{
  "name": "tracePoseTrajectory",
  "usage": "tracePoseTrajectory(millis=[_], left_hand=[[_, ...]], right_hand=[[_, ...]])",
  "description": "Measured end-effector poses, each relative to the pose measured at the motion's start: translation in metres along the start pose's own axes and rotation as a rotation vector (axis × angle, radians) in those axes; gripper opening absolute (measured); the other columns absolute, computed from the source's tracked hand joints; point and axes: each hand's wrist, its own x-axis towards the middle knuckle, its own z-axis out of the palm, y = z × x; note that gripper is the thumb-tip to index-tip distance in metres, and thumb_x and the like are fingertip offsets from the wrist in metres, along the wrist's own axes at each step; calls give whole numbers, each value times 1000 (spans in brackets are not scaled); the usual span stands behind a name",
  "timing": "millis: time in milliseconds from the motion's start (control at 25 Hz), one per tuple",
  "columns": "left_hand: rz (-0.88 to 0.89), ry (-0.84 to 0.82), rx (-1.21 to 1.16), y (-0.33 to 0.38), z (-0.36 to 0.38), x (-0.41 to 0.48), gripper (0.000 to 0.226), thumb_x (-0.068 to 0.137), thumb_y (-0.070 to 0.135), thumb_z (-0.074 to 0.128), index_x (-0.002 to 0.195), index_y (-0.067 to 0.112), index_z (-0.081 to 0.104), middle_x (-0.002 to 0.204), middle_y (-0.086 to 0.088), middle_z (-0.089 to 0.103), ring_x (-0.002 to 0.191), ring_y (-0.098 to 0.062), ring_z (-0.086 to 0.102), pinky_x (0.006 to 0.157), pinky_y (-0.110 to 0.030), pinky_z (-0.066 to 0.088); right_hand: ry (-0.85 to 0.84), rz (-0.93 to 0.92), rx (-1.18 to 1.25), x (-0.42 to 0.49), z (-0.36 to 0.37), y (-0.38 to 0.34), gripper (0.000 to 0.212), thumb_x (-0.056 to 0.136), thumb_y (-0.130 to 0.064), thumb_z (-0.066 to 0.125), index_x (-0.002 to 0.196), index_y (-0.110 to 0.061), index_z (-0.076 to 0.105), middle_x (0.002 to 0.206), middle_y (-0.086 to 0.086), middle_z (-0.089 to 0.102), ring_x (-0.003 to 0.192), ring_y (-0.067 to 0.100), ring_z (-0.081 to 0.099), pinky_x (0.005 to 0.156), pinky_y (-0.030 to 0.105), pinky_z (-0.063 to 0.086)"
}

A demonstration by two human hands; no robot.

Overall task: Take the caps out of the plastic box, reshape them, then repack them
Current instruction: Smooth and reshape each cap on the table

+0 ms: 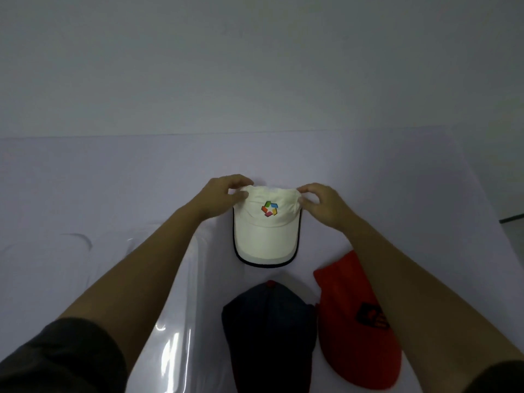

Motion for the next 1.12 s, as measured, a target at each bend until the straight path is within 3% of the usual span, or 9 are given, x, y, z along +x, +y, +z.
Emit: tracePoseTrajectory(millis=[160,400,520,640,680,760,920,1000,1120], left_hand=[[32,40,142,-8,-9,1,16,91,14,56,105,9,62,107,-8,66,99,-22,60,83,-25,44],[69,128,223,5,-10,-11,33,93,12,53,125,7,55,127,-11,60,113,-24,57,93,-26,41],[99,239,185,26,-14,-38,35,94,15,51,128,7,54,128,-11,59,113,-22,58,95,-24,41],[96,205,114,44,-8,-82,33,95,22,50,125,11,57,124,-6,62,108,-15,59,90,-19,41],[71,169,85,47,-3,-98,33,95,25,50,125,13,58,123,-3,63,108,-12,59,89,-18,40],[-5,61,54,48,10,-128,36,94,32,50,126,18,56,125,-1,62,112,-12,58,90,-17,39],[-217,-240,110,50,40,-181,75,86,45,57,146,15,23,149,-8,35,131,-22,43,101,-30,37],[-320,-281,88,51,57,-198,95,81,45,65,148,11,7,155,-10,21,139,-26,30,108,-36,31],[-482,-201,-238,49,82,-212,111,75,31,76,147,11,-6,153,-13,24,136,-29,34,106,-38,35]], right_hand=[[106,-108,-393,3,-3,3,26,89,-30,60,104,-11,67,109,6,67,105,29,57,88,42,44],[76,-171,-264,-7,-1,-10,44,88,-32,57,127,-12,55,126,9,59,116,30,52,101,44,39],[154,-293,-223,-27,-9,-27,42,88,-27,53,125,-7,56,121,12,61,112,29,55,100,35,38],[156,-362,-110,-73,-8,-48,28,91,-14,56,116,-4,61,108,11,66,96,17,61,88,13,43],[114,-336,-71,-91,-4,-52,26,92,-14,57,115,-4,62,104,9,67,91,13,61,84,9,44],[-48,-180,-29,-129,3,-57,31,90,-20,60,118,-8,59,104,5,66,91,10,60,88,20,50],[-433,194,-149,-185,18,-54,90,70,-41,78,141,-12,31,138,9,47,119,21,51,98,32,46],[-451,245,-181,-200,34,-53,105,65,-40,83,144,-8,23,145,11,39,128,25,45,101,34,43],[-327,259,-157,-215,63,-49,107,60,-36,86,142,-6,23,143,13,38,127,27,43,102,39,43]])
